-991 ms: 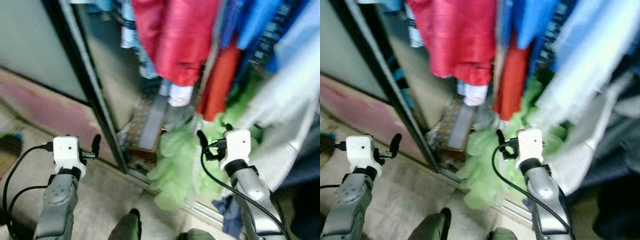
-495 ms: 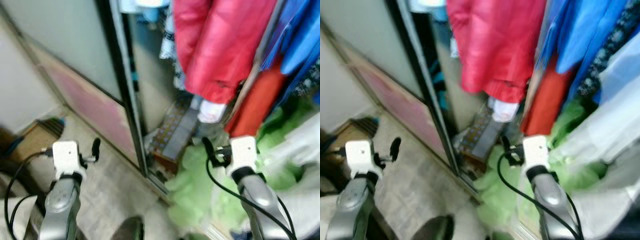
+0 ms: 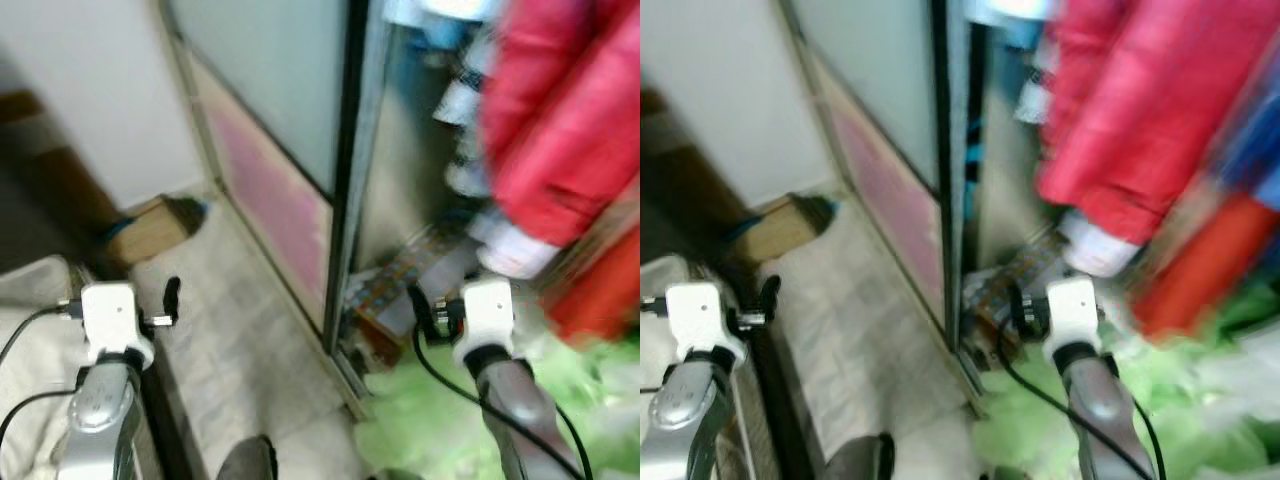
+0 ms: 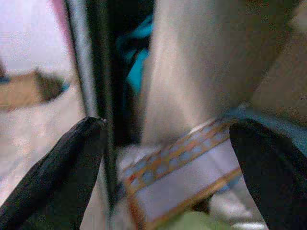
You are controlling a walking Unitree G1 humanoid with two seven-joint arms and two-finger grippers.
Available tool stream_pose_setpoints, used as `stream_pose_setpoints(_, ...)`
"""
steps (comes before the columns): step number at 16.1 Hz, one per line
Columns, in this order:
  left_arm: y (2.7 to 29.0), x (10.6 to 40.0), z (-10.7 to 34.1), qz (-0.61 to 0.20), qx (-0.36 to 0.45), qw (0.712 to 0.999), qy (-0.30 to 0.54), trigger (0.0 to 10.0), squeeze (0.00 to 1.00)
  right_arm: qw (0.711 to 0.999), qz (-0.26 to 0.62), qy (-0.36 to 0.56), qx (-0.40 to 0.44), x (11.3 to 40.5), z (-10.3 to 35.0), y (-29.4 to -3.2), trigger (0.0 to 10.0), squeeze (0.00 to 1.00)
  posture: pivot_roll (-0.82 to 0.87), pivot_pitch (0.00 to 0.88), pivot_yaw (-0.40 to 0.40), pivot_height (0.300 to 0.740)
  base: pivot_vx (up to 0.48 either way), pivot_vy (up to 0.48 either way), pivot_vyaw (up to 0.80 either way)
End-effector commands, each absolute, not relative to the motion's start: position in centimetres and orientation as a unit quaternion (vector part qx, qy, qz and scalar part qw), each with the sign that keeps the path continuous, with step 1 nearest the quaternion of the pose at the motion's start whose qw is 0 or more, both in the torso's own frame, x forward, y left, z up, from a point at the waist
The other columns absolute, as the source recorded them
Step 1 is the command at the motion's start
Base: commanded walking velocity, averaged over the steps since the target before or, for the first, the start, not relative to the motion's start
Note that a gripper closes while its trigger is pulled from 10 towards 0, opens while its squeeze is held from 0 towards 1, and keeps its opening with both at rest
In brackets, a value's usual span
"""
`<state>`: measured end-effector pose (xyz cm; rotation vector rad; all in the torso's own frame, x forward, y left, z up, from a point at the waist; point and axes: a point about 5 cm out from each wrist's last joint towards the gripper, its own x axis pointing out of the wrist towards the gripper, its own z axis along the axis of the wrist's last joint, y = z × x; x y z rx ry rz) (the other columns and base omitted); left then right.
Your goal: Clean up the room
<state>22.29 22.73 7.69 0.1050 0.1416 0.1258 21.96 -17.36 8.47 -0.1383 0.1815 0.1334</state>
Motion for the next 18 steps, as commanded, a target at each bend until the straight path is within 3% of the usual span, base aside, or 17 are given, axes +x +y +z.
stream_pose_setpoints(1, 22.0, 22.5, 8.0, 0.046, 0.047, 0.996, 0.067, 10.0, 0.00, 0.992, 0.057, 0.089, -0.062, 21.7, 9.0, -17.7, 10.0, 0.00, 0.02, 0.106, -0.018, 0.740, 0.000, 0.000, 0.00)
stream_pose_setpoints(4, 21.1, 22.6, 7.6, 0.035, 0.031, 0.996, 0.070, 10.0, 0.00, 0.990, 0.079, 0.089, -0.070, 19.8, 8.5, -18.5, 10.0, 0.00, 0.00, 0.091, -0.014, 0.740, 0.000, 0.000, 0.00)
stream_pose_setpoints(10, 21.0, 23.4, 8.0, 0.039, 0.046, 0.997, 0.053, 10.0, 0.00, 0.992, 0.091, 0.019, -0.081, 22.6, 10.9, -16.8, 10.0, 0.00, 0.01, 0.073, -0.019, 0.740, 0.000, 0.000, 0.80)
stream_pose_setpoints(18, 20.4, 23.2, 7.6, 0.019, 0.034, 0.997, 0.072, 10.0, 0.00, 0.985, 0.154, 0.042, -0.072, 22.1, 10.4, -17.0, 10.0, 0.00, 0.00, 0.091, -0.019, 0.740, 0.000, 0.000, 0.80)
